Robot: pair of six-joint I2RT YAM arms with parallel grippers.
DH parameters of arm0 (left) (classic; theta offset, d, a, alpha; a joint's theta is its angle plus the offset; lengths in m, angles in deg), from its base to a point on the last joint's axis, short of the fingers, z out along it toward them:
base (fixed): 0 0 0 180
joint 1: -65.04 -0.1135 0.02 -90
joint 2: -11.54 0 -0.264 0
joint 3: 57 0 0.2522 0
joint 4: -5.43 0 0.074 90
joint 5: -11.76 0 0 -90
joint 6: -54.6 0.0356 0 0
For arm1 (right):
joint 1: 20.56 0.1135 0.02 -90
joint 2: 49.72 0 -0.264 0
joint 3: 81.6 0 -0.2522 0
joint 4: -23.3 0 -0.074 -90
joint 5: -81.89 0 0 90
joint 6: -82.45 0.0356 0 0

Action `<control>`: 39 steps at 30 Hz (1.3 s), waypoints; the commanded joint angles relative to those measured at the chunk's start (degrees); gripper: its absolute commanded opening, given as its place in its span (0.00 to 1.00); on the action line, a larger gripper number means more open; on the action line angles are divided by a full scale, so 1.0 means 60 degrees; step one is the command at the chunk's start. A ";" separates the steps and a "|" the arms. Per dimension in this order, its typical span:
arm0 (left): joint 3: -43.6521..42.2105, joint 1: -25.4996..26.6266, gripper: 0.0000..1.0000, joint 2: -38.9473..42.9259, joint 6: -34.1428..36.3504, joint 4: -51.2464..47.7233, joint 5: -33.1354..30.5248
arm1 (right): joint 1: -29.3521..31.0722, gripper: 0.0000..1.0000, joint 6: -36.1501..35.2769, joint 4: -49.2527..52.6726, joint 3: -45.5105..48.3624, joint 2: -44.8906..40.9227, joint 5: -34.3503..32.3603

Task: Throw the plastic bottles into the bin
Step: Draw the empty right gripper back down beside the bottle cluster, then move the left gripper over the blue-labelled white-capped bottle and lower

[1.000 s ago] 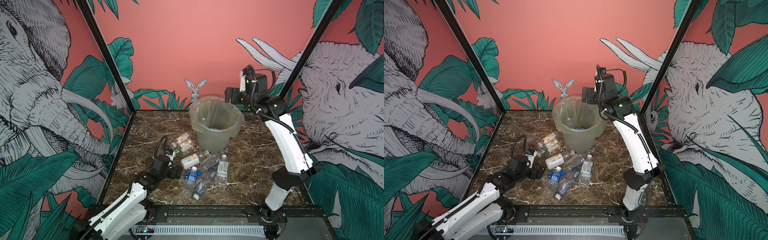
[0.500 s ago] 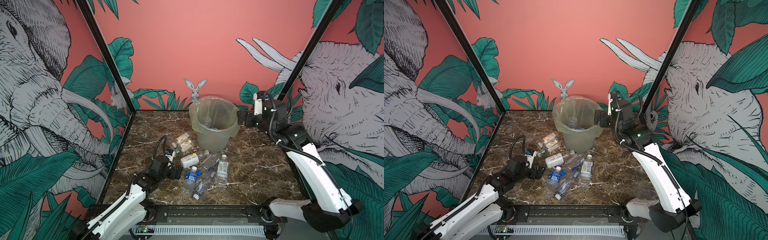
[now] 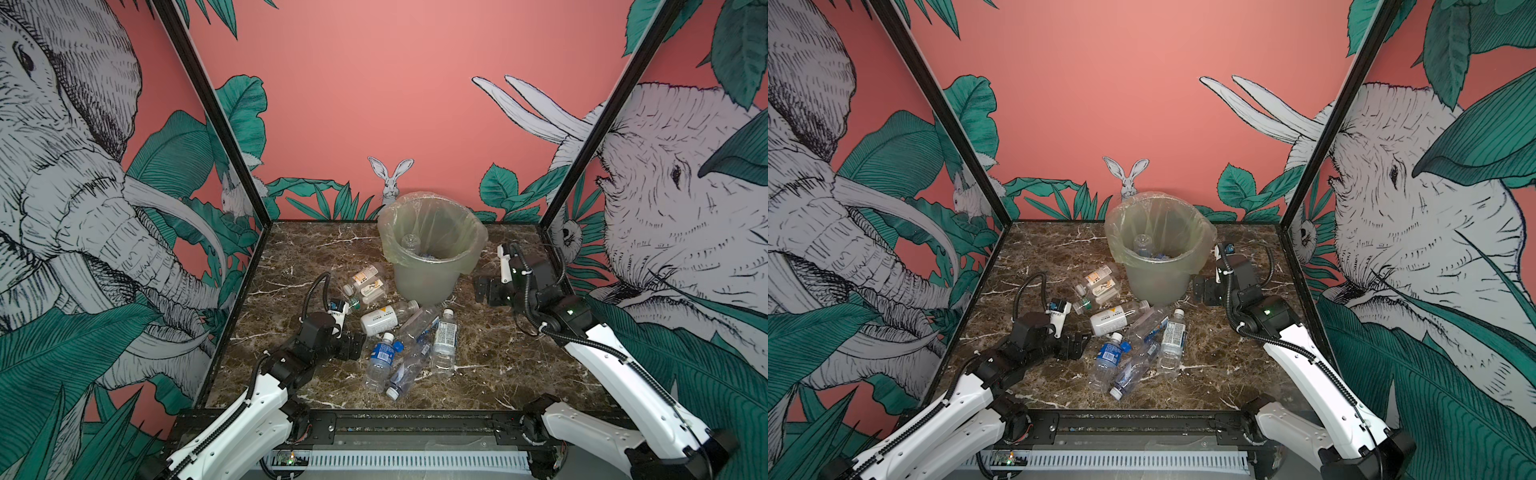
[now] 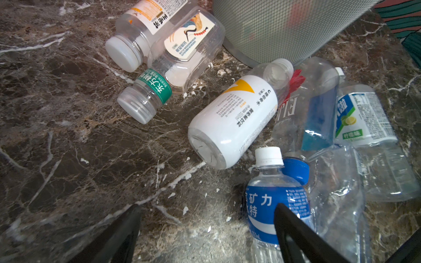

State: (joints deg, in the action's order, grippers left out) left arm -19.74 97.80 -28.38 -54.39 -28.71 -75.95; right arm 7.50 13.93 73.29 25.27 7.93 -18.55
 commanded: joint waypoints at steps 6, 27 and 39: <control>0.0051 0.0292 0.92 0.0380 -0.0253 -0.0531 -0.0038 | -0.0071 0.99 0.0624 -0.0353 0.1934 -0.1184 -0.0029; 0.0243 0.0999 0.91 0.0249 -0.0466 -0.0836 -0.0290 | -0.0454 0.99 0.1005 -0.0520 0.4653 -0.2079 0.0118; 0.0227 0.1601 0.91 -0.0006 -0.0585 -0.0409 -0.0457 | -0.0507 1.00 0.1043 -0.0879 0.5119 -0.2319 -0.0106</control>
State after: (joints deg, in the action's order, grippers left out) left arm -19.71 106.30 -27.96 -57.05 -32.28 -77.94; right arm 4.76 19.48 69.75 55.69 -5.54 -17.91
